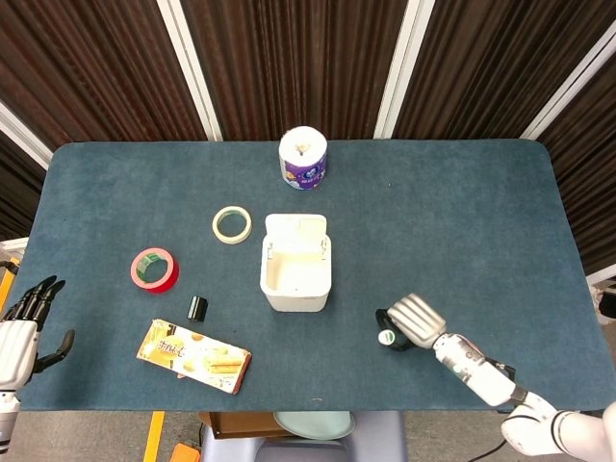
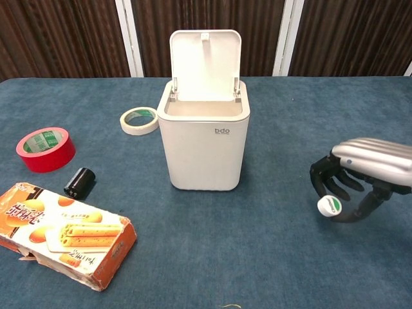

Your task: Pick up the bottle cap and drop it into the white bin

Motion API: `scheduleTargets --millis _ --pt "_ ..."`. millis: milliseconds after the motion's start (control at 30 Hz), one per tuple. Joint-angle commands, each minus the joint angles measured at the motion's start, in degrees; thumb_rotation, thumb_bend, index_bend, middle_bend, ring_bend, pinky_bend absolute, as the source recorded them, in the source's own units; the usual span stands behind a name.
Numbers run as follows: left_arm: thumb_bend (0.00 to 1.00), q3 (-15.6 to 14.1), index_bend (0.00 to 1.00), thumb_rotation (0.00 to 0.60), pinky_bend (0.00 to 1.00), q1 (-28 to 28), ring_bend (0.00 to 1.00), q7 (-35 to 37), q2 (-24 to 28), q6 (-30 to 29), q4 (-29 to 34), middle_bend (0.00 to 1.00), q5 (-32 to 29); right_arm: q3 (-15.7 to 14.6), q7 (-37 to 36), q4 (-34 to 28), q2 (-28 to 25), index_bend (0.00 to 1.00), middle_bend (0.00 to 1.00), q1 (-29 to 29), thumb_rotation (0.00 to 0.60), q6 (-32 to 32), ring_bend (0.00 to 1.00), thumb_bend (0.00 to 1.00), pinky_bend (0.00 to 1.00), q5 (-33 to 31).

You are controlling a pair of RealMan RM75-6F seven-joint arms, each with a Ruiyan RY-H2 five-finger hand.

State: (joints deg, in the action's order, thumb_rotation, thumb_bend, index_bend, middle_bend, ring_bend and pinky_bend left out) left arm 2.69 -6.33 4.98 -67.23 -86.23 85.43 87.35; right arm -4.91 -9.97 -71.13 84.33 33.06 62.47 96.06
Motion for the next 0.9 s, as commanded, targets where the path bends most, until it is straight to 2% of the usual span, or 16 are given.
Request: scheduleTargets --millis 33,167,333,433,533,700,900 --pt "0.41 -0.01 0.11 0.6 0.29 -0.01 0.12 -0.21 -0.04 0.05 -0.06 0.07 -0.02 1.33 0.09 -3.15 -2.79 0.73 0.82 -1.23 0.6 4.62 0.83 0.4 1.0 0.97" --pt "0.41 -0.05 0.11 0.6 0.29 -0.06 0.12 -0.24 -0.02 0.21 0.11 0.07 -0.04 3.33 1.89 -8.57 -6.25 0.73 0.82 -1.78 0.6 9.24 0.83 0.4 1.0 1.79" --pt "0.41 -0.08 0.11 0.6 0.29 -0.15 0.12 -0.35 -0.04 0.58 0.14 0.08 -0.25 6.36 5.65 -16.59 -10.25 0.73 0.82 -1.07 0.6 11.36 0.83 0.4 1.0 1.94" --pt "0.41 -0.11 0.11 0.6 0.29 -0.24 0.12 -0.5 -0.05 0.85 0.11 0.08 -0.32 9.15 9.42 -21.08 -11.55 0.73 0.82 0.36 0.6 10.24 0.84 0.4 1.0 0.43" --pt "0.41 -0.17 0.11 0.6 0.29 -0.37 0.12 -0.77 -0.07 1.18 0.21 0.09 -0.39 12.79 13.69 -24.82 -11.53 0.73 0.82 3.07 0.6 6.3 0.83 0.4 1.0 -3.59" --pt "0.41 -0.21 0.12 0.6 0.29 -0.37 0.12 -0.8 0.0 1.24 0.21 0.09 -0.41 17.4 20.81 -25.45 -8.51 0.73 0.82 7.59 0.6 0.51 0.84 0.41 1.0 -10.3" --pt "0.41 -0.12 0.13 0.6 0.29 -0.3 0.13 -0.33 0.19 1.28 0.3 0.1 -0.71 20.83 24.71 -20.5 -1.19 0.73 0.82 12.81 0.6 -3.1 0.84 0.45 1.0 -15.18"
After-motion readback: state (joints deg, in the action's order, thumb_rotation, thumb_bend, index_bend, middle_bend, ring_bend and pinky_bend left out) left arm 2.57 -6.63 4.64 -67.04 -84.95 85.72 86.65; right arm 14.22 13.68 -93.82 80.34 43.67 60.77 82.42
